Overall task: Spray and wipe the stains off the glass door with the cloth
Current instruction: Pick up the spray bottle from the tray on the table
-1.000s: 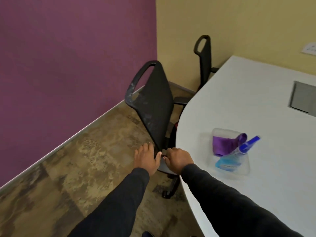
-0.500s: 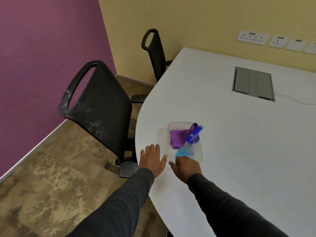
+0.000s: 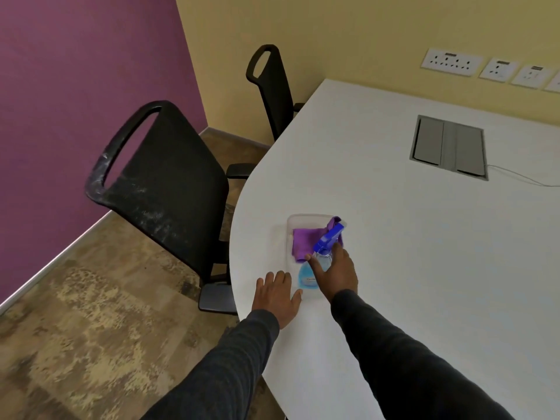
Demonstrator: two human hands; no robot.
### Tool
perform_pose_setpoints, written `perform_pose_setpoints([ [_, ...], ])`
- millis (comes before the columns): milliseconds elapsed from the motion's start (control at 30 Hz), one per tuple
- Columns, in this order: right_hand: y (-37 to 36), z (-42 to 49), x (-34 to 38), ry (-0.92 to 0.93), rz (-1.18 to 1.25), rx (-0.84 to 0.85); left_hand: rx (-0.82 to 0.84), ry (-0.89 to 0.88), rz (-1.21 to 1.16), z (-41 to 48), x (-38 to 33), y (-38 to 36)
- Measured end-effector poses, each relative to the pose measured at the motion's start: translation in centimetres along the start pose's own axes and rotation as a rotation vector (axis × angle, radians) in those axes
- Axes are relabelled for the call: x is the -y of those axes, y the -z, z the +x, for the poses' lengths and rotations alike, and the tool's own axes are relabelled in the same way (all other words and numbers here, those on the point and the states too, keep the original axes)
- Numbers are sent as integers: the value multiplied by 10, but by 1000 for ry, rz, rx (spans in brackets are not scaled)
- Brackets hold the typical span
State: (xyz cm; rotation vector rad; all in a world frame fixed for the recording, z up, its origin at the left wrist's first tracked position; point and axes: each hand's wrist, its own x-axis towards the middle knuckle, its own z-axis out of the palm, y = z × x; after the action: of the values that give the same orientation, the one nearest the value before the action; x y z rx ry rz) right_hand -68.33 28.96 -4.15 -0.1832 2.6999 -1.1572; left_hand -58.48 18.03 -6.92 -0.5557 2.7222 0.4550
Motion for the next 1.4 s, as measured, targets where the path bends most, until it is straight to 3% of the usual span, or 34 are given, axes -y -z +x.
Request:
perform_pose_setpoints([
  [267,2,11,2,-44,187,74,15,38,-17,-1,-6,-1],
  [533,52,14,53,48,380,-34,20,58,21,-12,-18,4],
  [833,63,-14,121,144,459,-99,-102,134,-3,-33,0,22],
  [1067,-4,-64,157,242,388,85,-221,294,-69,-77,73,43],
  [1400,-135,-212,237,343,350,459,-327,560,-129,-214,252,48],
])
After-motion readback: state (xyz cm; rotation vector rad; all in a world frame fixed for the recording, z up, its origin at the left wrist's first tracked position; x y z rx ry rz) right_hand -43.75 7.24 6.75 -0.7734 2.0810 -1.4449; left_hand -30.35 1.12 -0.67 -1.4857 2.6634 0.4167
